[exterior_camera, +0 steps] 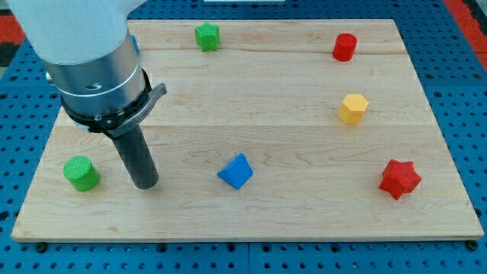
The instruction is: Move the green circle to the bottom right to the yellow heart
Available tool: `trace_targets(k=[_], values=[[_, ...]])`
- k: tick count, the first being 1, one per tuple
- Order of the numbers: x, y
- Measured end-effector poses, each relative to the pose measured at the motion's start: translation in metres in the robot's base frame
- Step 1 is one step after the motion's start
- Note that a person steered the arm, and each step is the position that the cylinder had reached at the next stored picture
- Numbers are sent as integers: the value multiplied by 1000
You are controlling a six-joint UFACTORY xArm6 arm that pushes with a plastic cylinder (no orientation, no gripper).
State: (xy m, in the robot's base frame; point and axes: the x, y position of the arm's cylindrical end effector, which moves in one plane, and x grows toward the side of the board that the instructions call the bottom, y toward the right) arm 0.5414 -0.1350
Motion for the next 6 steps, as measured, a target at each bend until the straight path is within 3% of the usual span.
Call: trace_targets(k=[4,5,6], values=[[-62,70],[-54,28],[-4,-20]])
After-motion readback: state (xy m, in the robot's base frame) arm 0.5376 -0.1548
